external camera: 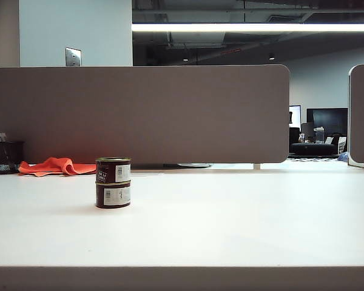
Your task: Stack a can of tomatoes on the right onto the can of tomatoes on the left.
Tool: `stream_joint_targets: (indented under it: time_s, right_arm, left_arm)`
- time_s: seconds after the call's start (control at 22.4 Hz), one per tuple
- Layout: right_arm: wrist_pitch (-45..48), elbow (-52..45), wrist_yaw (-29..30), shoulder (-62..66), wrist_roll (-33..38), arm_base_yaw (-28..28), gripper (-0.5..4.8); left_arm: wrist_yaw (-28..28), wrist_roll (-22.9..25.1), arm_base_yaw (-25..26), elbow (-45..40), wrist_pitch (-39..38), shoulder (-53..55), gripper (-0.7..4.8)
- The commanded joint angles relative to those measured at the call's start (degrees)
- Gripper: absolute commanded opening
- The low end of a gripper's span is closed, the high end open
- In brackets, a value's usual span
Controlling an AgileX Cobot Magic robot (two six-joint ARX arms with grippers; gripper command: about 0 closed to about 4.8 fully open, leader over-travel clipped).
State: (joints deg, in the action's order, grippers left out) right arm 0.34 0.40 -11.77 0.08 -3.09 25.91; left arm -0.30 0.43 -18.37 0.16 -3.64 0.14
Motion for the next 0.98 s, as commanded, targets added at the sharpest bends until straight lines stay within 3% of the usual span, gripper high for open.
stream_joint_targets:
  time_s: [0.04, 0.98]
  right_arm:
    - [0.1, -0.3, -0.2, -0.1, -0.2, 0.0, 0.30]
    - [-1.8, -0.3, -0.1, -0.1, -0.2, 0.0, 0.31]
  left_arm:
    - [-0.2, 0.4, 0.1, 0.2, 0.5, 0.0, -0.06]
    - [0.5, 0.4, 0.1, 0.2, -0.8, 0.0, -0.05]
